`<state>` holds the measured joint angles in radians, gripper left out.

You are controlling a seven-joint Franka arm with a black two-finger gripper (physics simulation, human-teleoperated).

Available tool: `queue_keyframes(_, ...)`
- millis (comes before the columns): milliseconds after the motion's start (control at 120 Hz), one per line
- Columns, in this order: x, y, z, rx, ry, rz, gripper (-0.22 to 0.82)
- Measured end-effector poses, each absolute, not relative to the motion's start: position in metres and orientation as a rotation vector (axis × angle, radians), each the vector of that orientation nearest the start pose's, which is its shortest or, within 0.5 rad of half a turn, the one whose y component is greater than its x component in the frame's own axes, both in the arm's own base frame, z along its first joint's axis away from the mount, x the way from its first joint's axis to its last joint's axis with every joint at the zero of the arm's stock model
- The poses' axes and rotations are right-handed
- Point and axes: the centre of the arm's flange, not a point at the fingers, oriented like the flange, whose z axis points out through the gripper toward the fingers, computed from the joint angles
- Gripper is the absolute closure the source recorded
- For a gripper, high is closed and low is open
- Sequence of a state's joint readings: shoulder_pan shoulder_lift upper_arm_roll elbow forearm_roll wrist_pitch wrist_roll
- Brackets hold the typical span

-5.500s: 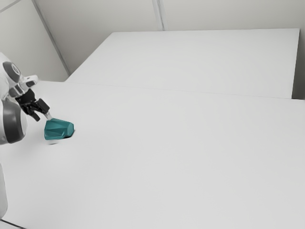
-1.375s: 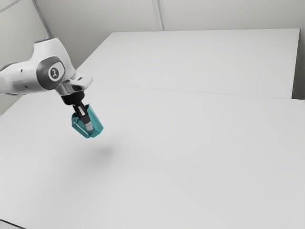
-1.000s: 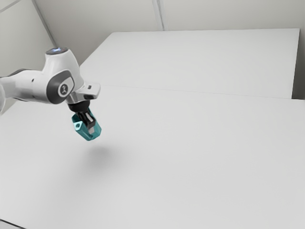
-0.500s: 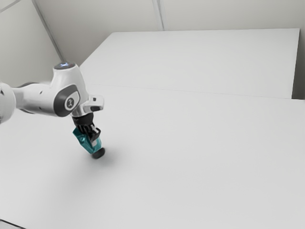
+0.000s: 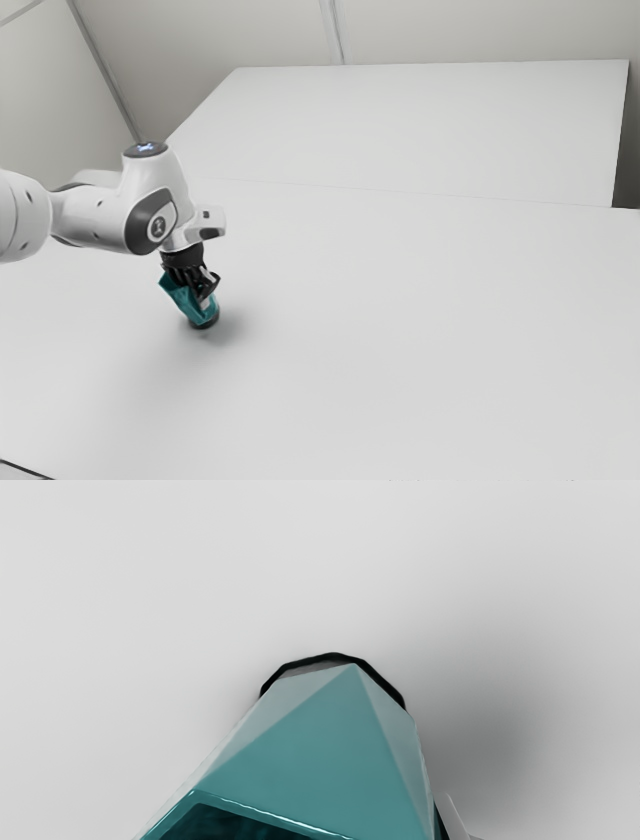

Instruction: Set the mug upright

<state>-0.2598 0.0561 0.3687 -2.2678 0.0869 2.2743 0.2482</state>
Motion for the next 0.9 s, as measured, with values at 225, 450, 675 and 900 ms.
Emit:
queue_keyframes(225,0.517,0.060,0.329,-3.063,0.255,0.089,0.75)
queue_keyframes(450,0.517,0.060,0.329,-3.075,0.242,0.087,0.60)
queue_keyframes(675,0.517,0.060,0.332,-3.078,0.243,0.079,0.44)
queue_keyframes(900,0.520,0.059,0.344,-3.080,0.252,0.049,0.35)
